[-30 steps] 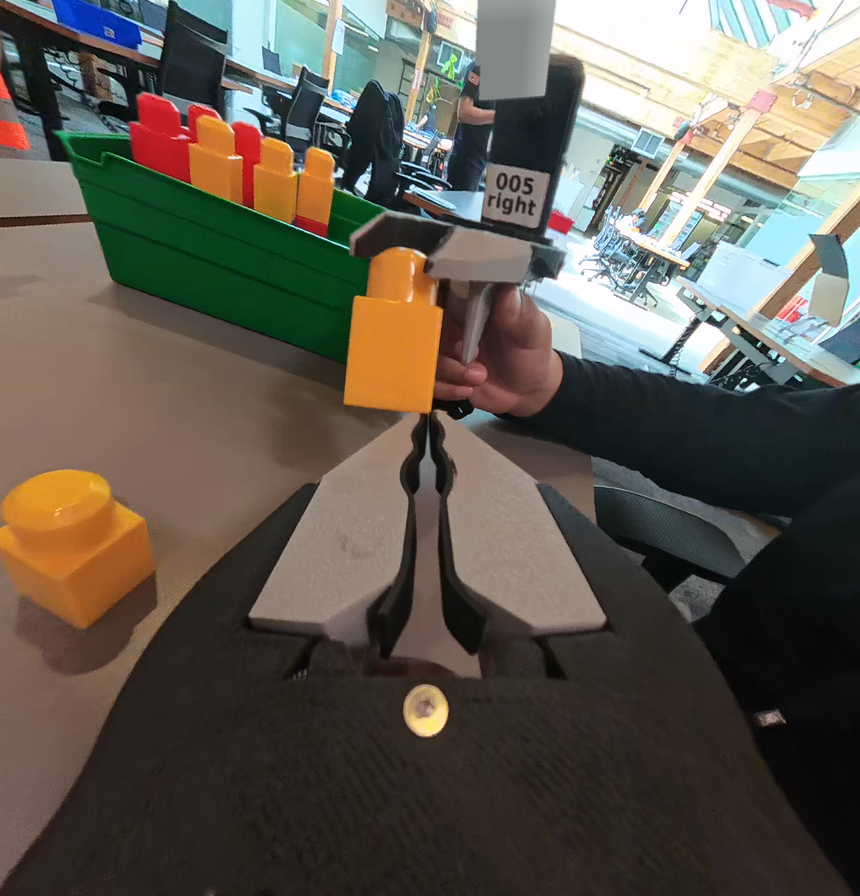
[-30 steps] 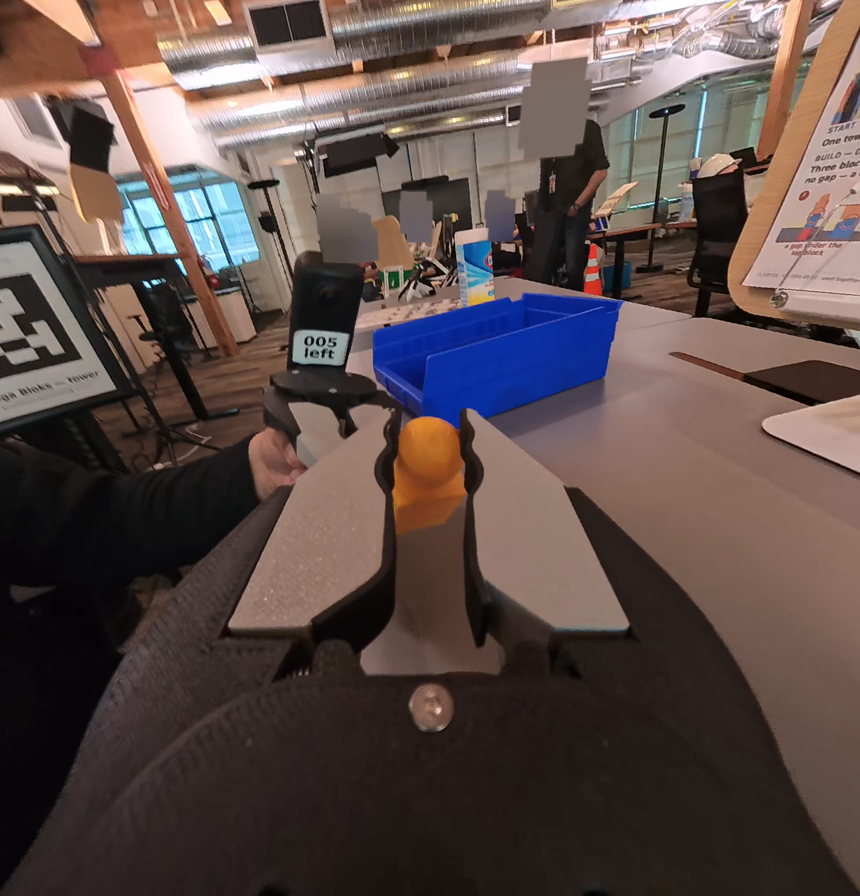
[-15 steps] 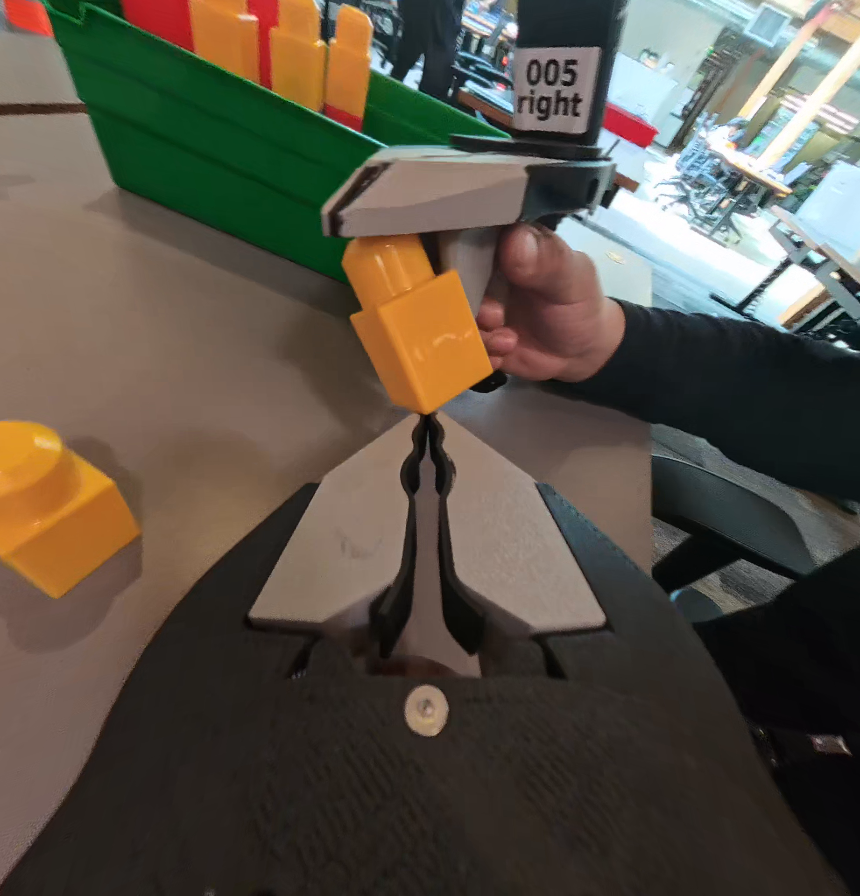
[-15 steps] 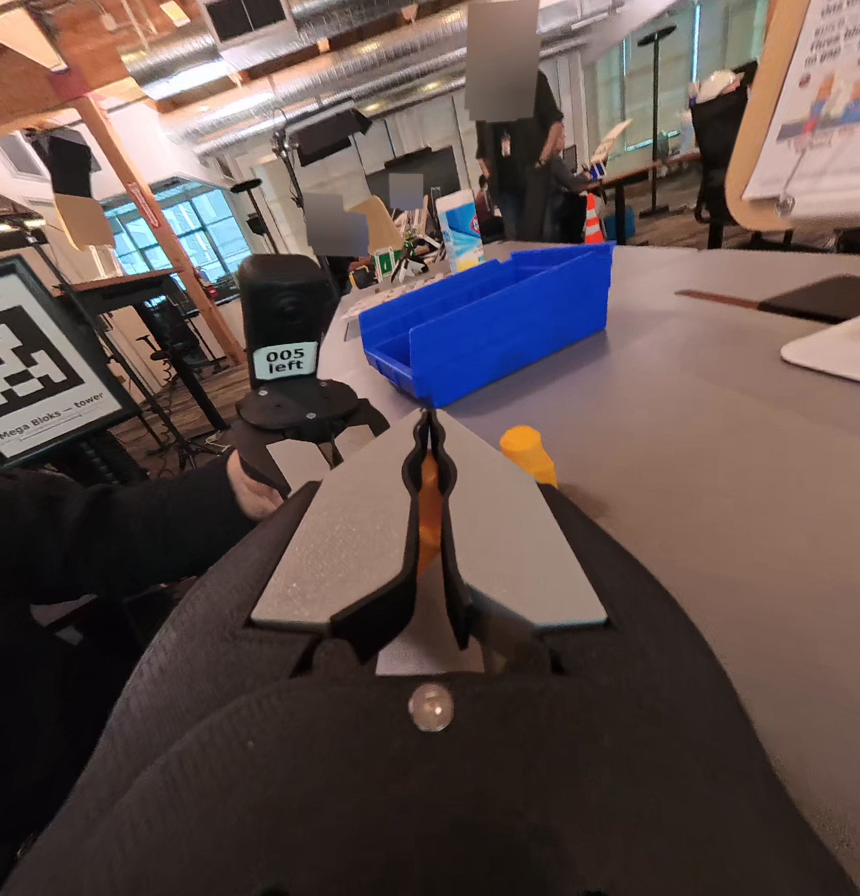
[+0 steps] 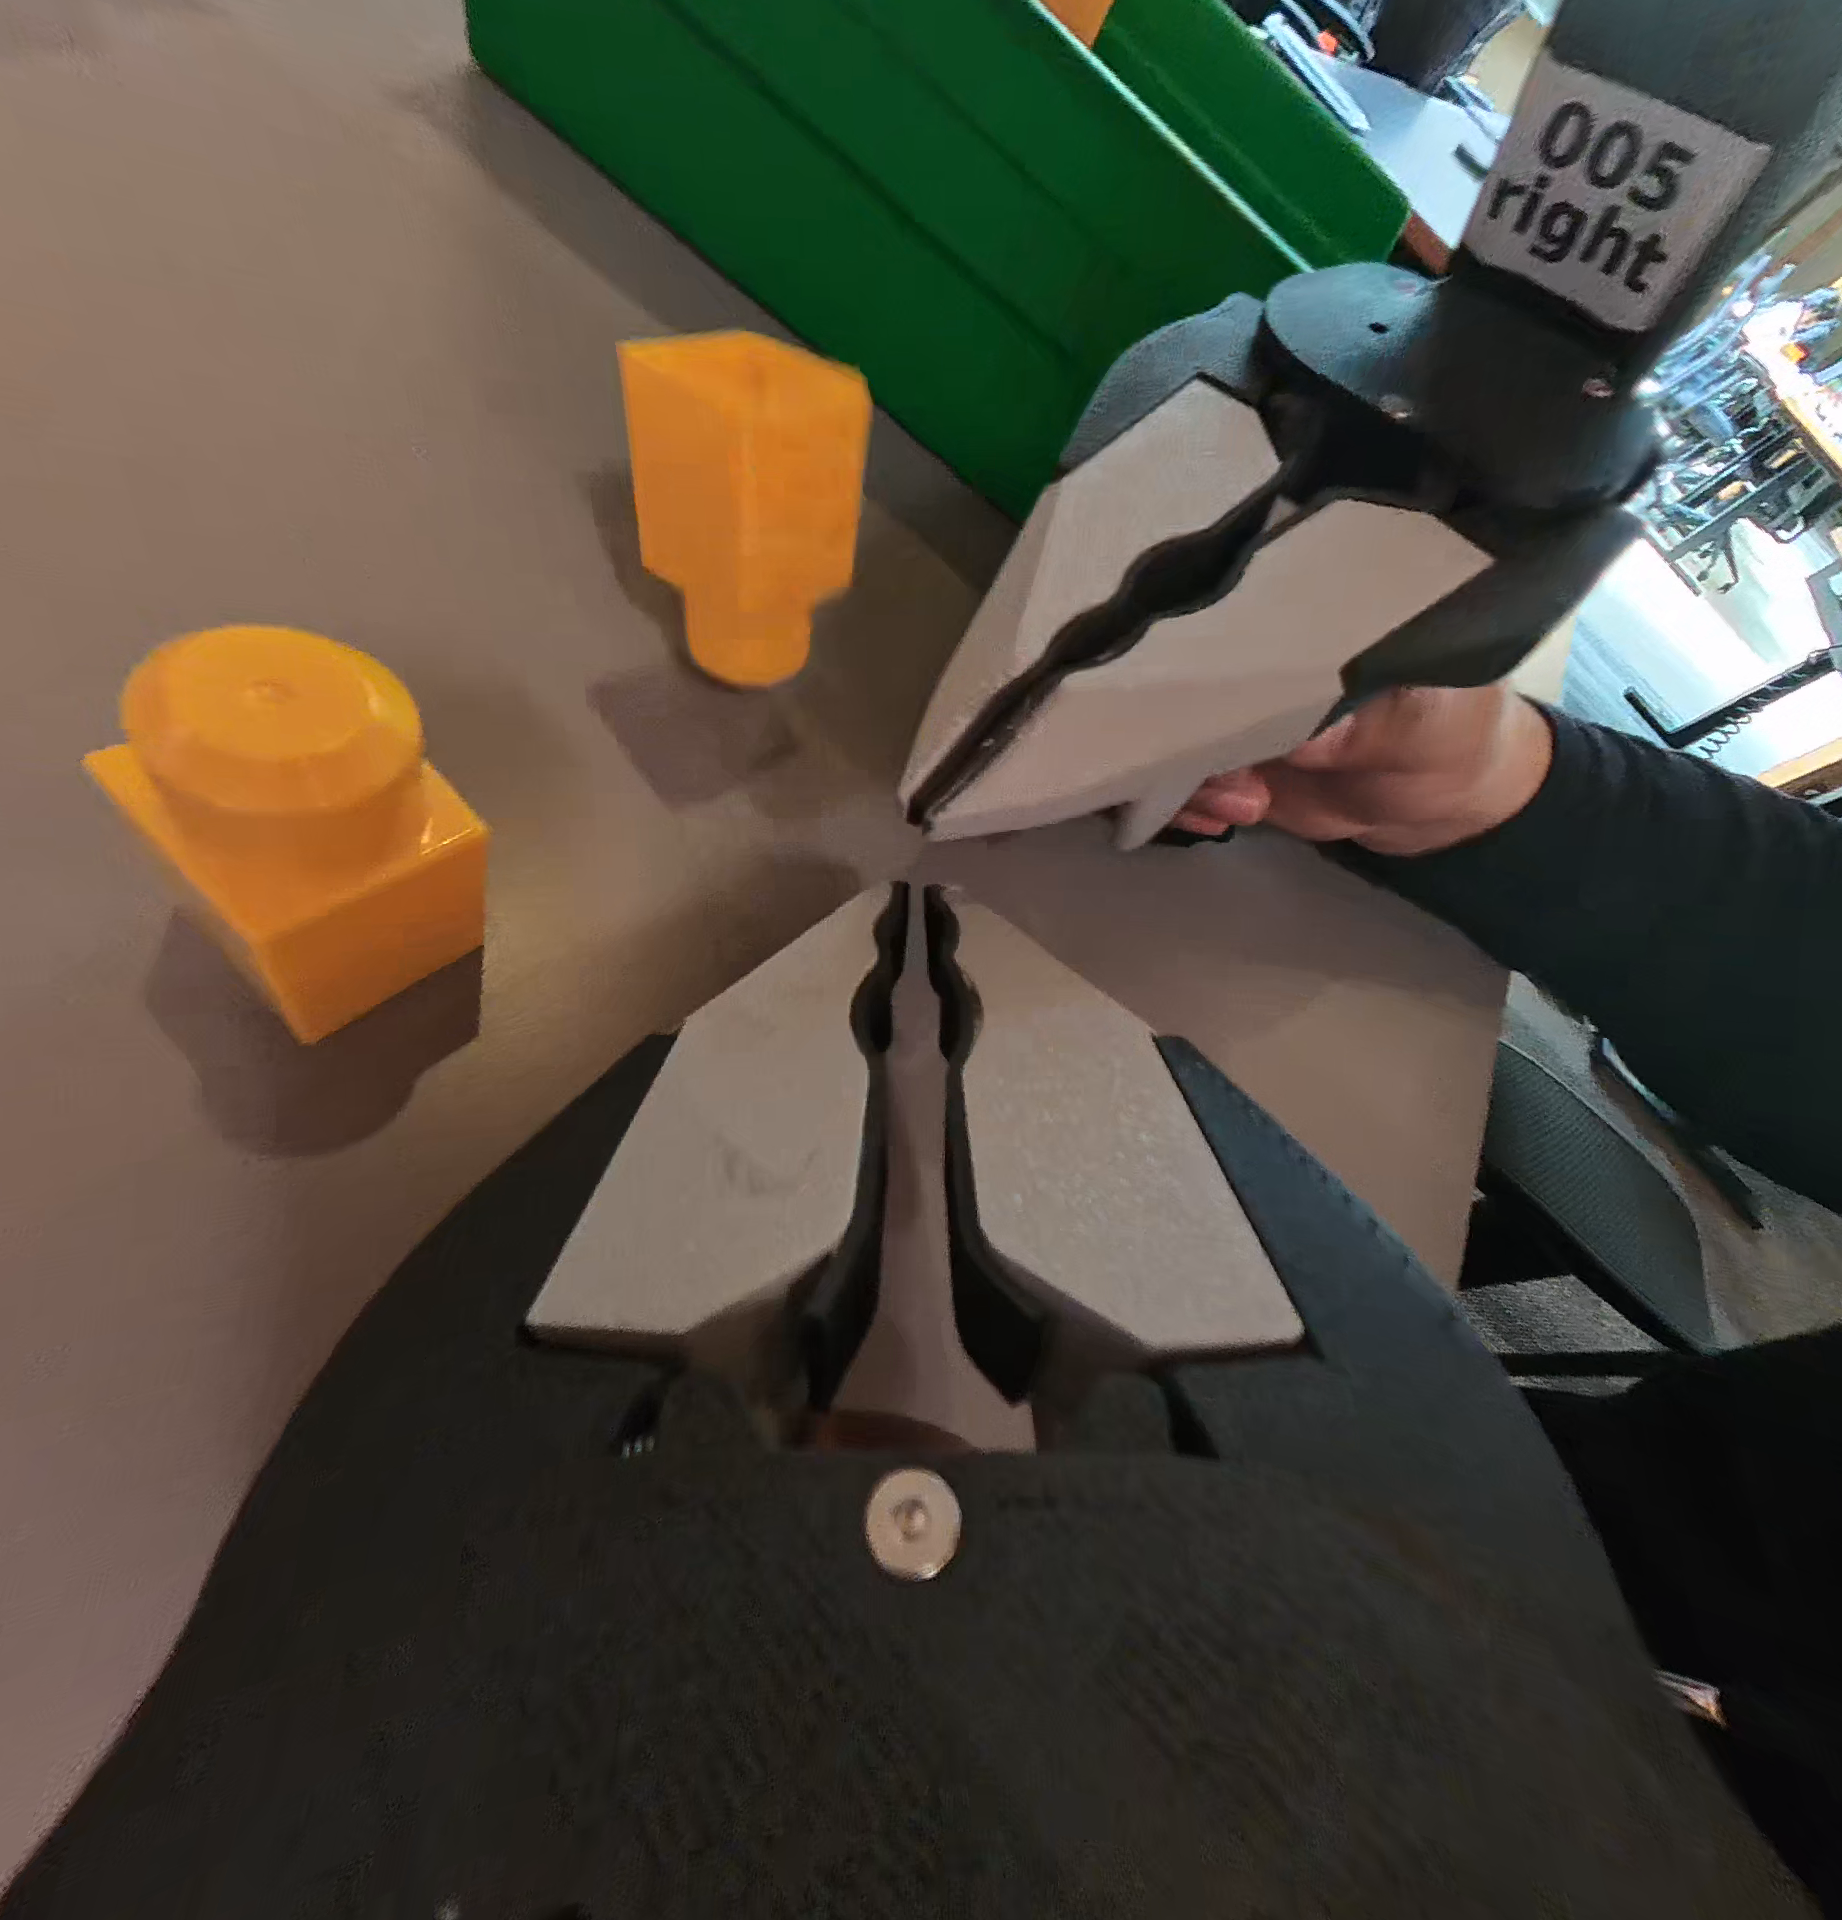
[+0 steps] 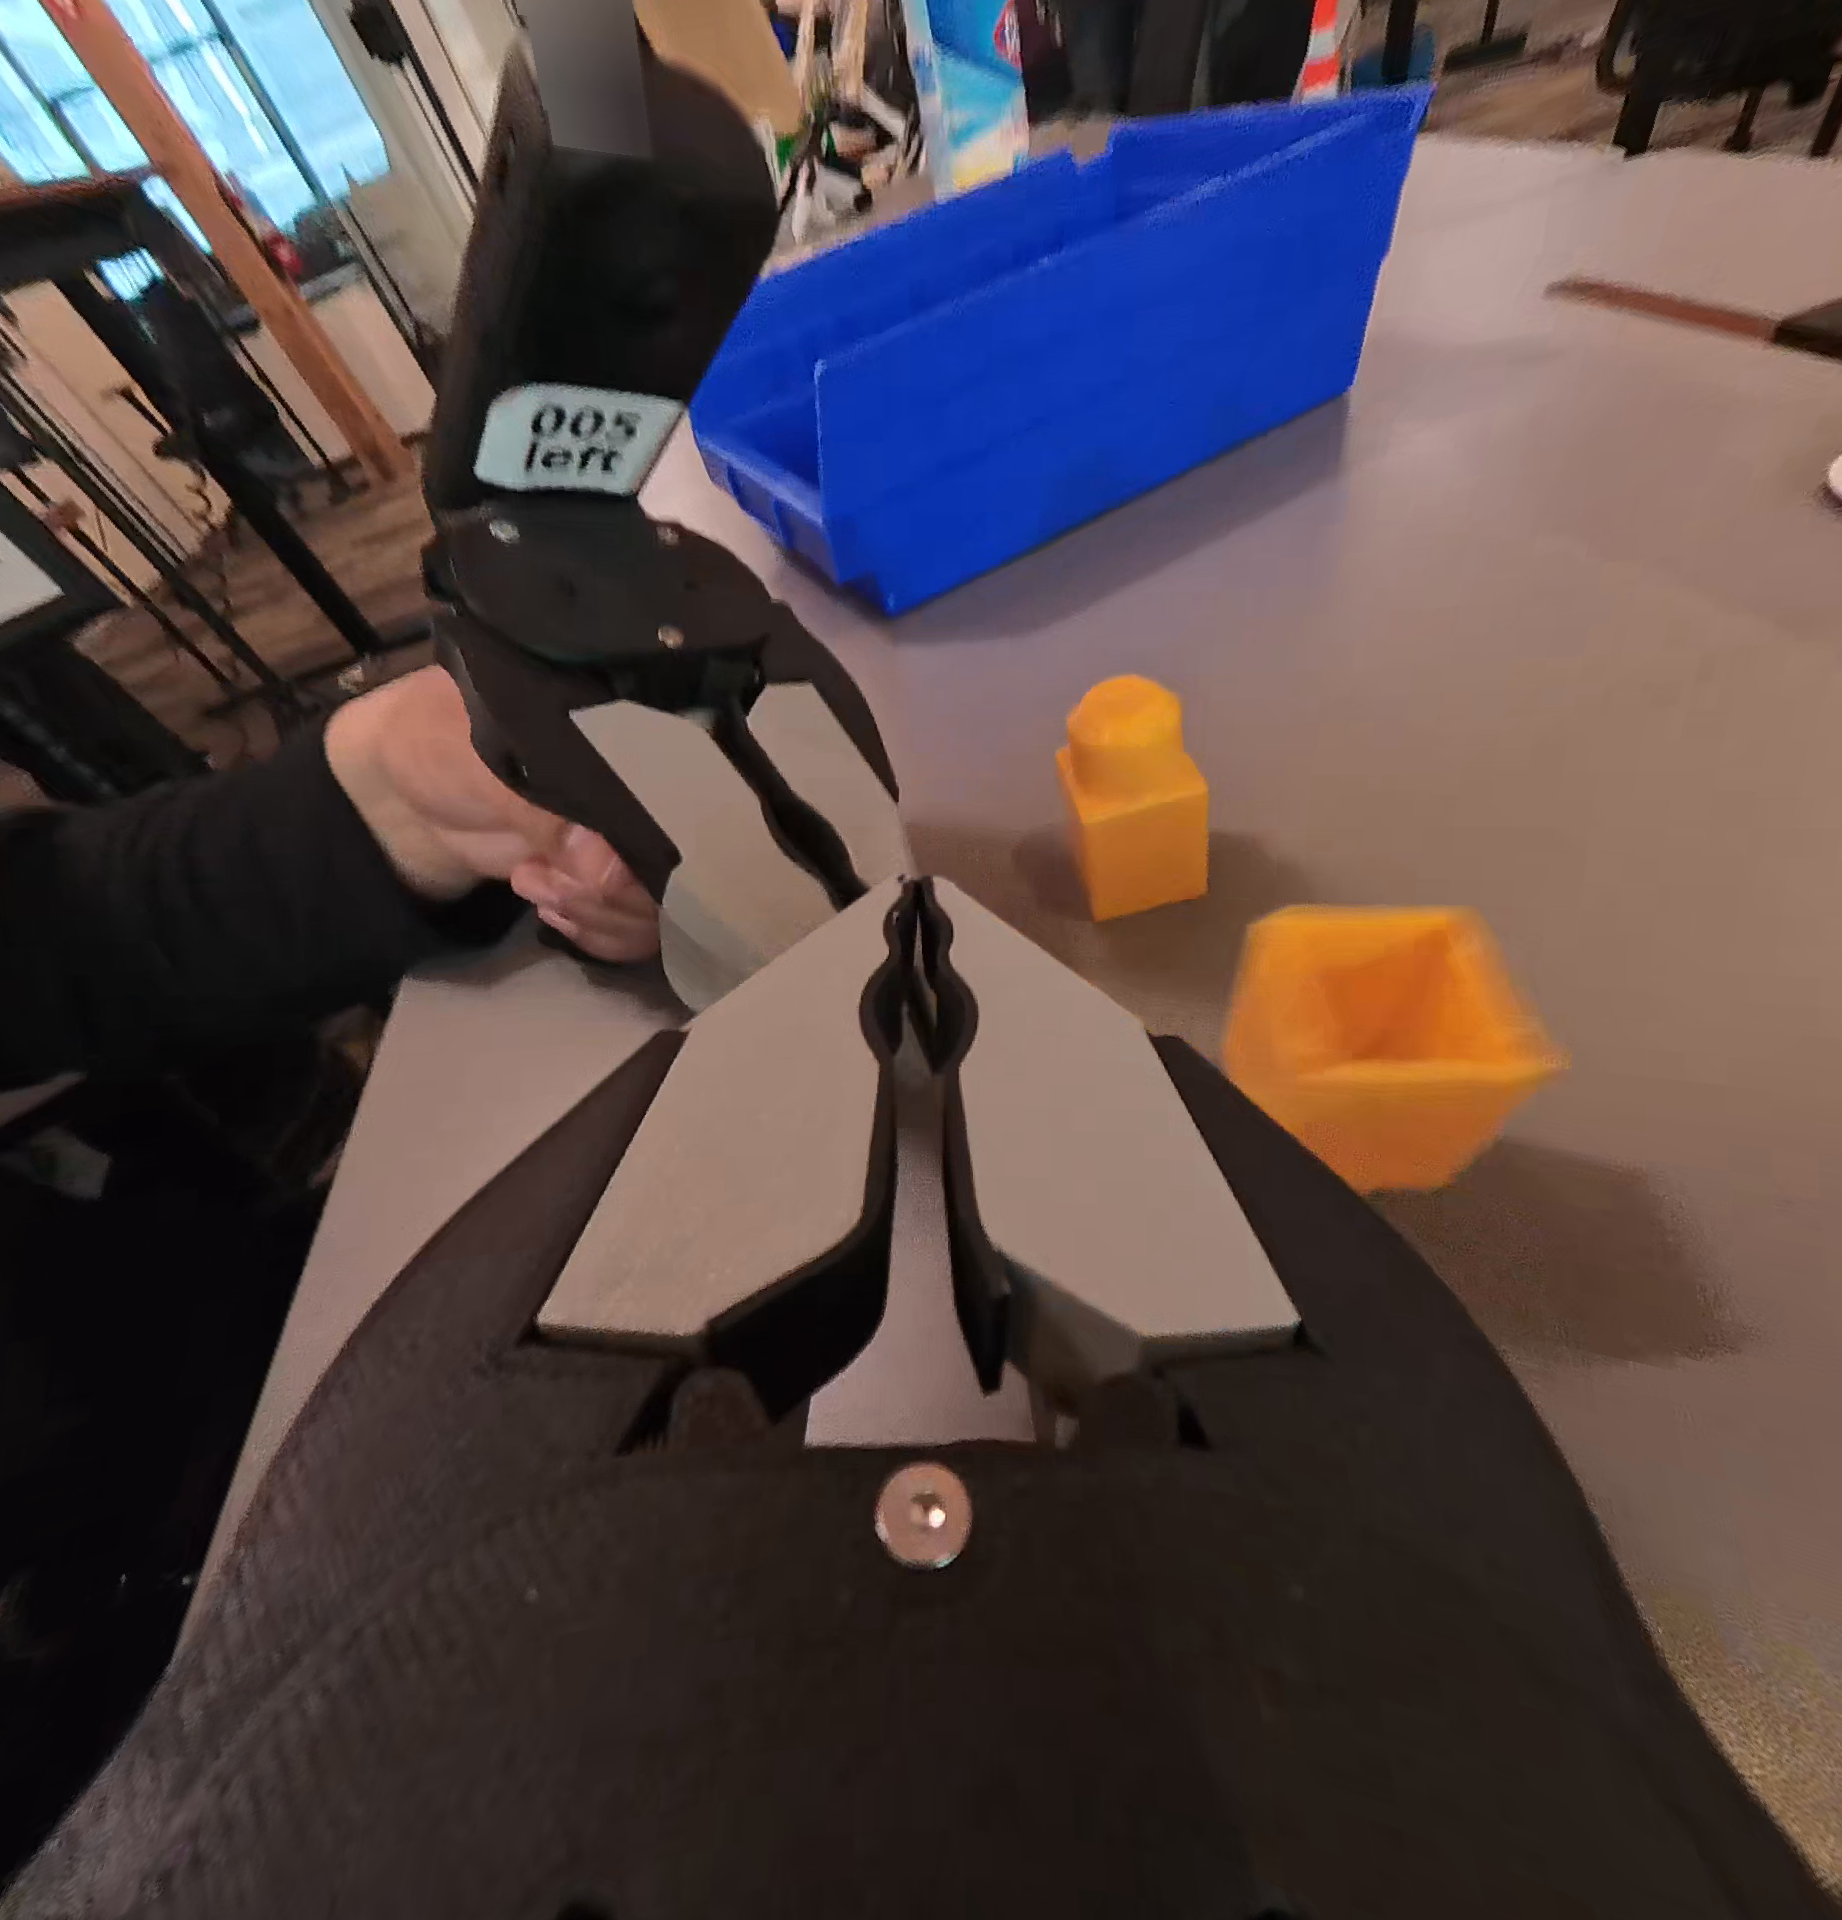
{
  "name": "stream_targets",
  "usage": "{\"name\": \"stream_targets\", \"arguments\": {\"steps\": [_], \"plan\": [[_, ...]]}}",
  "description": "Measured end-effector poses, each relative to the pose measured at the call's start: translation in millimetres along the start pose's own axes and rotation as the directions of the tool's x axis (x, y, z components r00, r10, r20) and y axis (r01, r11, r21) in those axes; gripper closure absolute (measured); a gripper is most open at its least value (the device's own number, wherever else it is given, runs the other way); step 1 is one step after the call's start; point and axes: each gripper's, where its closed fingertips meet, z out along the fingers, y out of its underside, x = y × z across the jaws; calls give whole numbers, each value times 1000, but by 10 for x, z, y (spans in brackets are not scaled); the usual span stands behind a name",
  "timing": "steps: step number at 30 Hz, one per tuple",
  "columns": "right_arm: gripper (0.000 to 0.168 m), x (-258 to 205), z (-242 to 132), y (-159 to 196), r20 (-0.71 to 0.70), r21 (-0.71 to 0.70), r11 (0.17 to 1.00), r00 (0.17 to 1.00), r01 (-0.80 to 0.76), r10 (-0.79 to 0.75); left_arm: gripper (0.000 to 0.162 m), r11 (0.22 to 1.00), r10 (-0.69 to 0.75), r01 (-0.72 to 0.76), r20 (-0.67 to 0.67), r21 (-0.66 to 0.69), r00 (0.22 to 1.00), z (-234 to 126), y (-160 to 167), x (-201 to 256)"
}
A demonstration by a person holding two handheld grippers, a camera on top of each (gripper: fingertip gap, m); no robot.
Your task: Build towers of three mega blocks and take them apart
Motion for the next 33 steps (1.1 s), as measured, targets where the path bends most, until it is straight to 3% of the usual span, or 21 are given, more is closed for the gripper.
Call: {"name": "stream_targets", "arguments": {"steps": [7, 8, 10, 15, 20, 27, 31, 33], "plan": [[168, 295, -211, -124, -178, 33, 999, 984, 36, -29, 145, 1000, 20, -20, 7, 21, 1000, -76, -27, -44], [160, 353, -251, -144, -202, 48, 999, 979, 25, -15, 141, 1000, 24, -24, 9, 19, 1000, -81, -23, -49], [159, 406, -302, -176, -210, 77, 997, 977, -5, 21, 136, 999, 43, -44, 27, 19, 999, -110, -25, -75], [157, 467, -372, -231, -249, 109, 994, 968, 0, 27, 119, 988, 151, -152, 192, -10, 970, -361, -76, -360], [151, 470, -384, -262, -285, 105, 994, 959, 43, -11, 104, 941, 338, -314, 342, -126, 876, -703, -169, -752], [139, 415, -360, -291, -278, 110, 989, 958, 100, -66, 79, 742, 667, -622, 174, -251, 725, -473, -292, -932], [131, 511, -465, -344, -336, 128, 984, 939, 124, -74, 78, 698, 705, -672, 72, -250, 705, -254, -269, -943], [121, 533, -478, -356, -339, 138, 983, 938, 125, -71, 86, 692, 712, -679, 72, -246, 699, -146, -274, -1008]]}}
